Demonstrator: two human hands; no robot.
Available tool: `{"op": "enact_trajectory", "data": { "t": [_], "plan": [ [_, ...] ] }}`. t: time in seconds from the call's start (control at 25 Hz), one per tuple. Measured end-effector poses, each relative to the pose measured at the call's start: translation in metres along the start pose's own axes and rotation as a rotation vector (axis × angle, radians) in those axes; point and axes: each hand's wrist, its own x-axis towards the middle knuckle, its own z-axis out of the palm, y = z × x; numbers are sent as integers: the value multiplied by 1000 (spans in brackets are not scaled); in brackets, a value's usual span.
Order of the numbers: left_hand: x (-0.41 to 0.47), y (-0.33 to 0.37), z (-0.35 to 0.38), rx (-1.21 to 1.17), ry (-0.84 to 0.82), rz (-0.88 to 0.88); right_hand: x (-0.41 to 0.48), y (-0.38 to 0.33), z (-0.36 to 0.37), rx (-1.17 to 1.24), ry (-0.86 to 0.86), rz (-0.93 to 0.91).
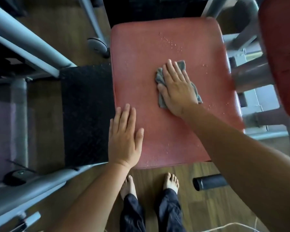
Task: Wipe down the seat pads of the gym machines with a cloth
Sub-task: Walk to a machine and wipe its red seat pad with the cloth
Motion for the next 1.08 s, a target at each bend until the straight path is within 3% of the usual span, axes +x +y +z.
{"op": "enact_trajectory", "data": {
  "t": [0.12,0.2,0.24,0.36,0.44,0.64,0.72,0.92,1.0,1.08],
  "plan": [
    [-1,-1,0,-1,7,5,-105,-9,3,-74,-148,-173],
    [-2,-1,1,-2,8,5,-120,5,-3,-118,-201,-278],
    [-2,-1,2,4,6,6,-98,14,-2,-112,-171,-273],
    [-1,-1,2,23,-10,-6,5,26,-12,-53,-50,21],
    [-1,1,1,62,-32,-23,25,28,-11,-53,-9,104],
    [12,8,-14,116,-80,-38,-82,24,0,-72,-83,-113],
    [40,13,-18,125,-58,-38,-54,33,-1,-62,-50,-124],
    [86,19,-5,220,-52,-35,34,40,-12,-21,50,48],
    [83,18,-1,243,-29,-37,-12,27,-6,15,-1,-5],
    [81,18,-1,234,-14,-36,-88,20,0,-20,-104,-186]
  ]
}}
